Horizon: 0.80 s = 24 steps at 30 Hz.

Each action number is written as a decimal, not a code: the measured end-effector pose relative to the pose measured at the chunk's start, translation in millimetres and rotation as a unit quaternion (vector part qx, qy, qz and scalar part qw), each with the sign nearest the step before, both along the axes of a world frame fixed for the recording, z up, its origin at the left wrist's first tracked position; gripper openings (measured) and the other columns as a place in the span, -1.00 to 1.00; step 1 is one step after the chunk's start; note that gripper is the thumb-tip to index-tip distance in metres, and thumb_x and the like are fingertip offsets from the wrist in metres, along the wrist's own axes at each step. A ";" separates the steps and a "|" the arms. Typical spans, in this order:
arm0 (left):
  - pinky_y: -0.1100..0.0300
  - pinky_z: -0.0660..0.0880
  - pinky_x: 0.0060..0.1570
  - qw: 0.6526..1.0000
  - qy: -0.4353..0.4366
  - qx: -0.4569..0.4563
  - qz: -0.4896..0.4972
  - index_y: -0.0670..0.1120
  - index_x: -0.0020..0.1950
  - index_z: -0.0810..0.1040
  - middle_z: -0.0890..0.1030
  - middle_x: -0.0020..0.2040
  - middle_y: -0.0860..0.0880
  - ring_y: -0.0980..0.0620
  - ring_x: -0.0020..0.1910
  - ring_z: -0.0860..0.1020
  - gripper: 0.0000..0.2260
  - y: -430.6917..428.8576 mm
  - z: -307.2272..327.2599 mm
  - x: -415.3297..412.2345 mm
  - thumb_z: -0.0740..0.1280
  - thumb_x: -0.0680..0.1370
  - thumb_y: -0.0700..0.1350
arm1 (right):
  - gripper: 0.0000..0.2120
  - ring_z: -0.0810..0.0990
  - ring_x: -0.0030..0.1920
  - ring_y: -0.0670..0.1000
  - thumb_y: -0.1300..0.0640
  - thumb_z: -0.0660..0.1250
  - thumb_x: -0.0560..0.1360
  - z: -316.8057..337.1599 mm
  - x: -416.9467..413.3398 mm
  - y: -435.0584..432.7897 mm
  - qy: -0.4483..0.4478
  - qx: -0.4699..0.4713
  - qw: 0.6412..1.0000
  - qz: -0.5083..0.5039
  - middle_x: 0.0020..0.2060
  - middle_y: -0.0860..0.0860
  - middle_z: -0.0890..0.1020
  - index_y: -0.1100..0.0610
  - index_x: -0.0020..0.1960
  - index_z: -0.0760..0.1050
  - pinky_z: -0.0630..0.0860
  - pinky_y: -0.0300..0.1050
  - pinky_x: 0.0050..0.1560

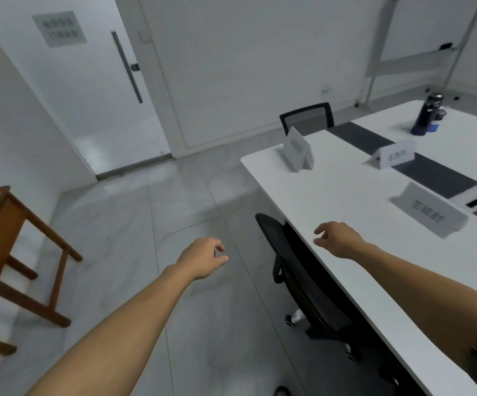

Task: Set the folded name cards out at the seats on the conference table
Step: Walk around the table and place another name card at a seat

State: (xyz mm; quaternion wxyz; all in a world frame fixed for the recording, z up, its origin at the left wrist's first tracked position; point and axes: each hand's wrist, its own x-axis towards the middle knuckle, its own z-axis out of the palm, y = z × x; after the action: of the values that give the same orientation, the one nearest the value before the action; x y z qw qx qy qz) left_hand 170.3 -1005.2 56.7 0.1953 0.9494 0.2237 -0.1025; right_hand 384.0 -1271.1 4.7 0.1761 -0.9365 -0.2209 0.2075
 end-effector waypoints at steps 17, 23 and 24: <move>0.10 0.51 0.09 0.999 -0.009 -0.041 -0.031 -0.06 0.23 0.55 0.60 0.08 -0.07 -0.04 0.04 0.57 -0.68 331.0 -20.6 262.7 0.33 0.54 0.06 | -0.68 0.59 0.06 0.03 -0.07 0.35 0.51 -2.1 243.0 301.7 -0.009 -0.023 0.999 -0.049 0.03 -0.03 0.67 0.00 0.23 0.54 0.52 -0.05 0.12; 0.12 0.50 0.07 0.997 0.003 -0.018 -0.072 -0.05 0.16 0.57 0.60 0.04 -0.08 -0.06 0.02 0.56 -0.72 431.8 -6.0 372.2 0.35 0.53 0.06 | -0.68 0.58 -0.01 0.01 -0.03 0.34 0.54 12.6 302.6 362.8 -0.005 -0.001 0.994 -0.112 0.10 0.01 0.64 0.05 0.25 0.53 0.51 -0.11 0.07; 0.13 0.50 0.06 0.996 -0.001 -0.025 -0.081 -0.05 0.16 0.57 0.61 0.03 -0.09 -0.06 0.02 0.57 -0.72 438.8 -4.6 390.7 0.36 0.52 0.05 | -0.69 0.57 -0.03 -0.01 -0.03 0.33 0.55 14.7 310.1 366.9 -0.007 -0.001 0.993 -0.118 0.08 -0.01 0.65 0.05 0.25 0.52 0.50 -0.13 0.05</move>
State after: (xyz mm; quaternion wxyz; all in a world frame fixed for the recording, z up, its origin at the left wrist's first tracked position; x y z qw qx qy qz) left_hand 561.0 -566.4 52.1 0.2099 0.9594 0.1433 -0.1225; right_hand 694.1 -904.2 19.4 0.1971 -0.9576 -0.1102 0.1791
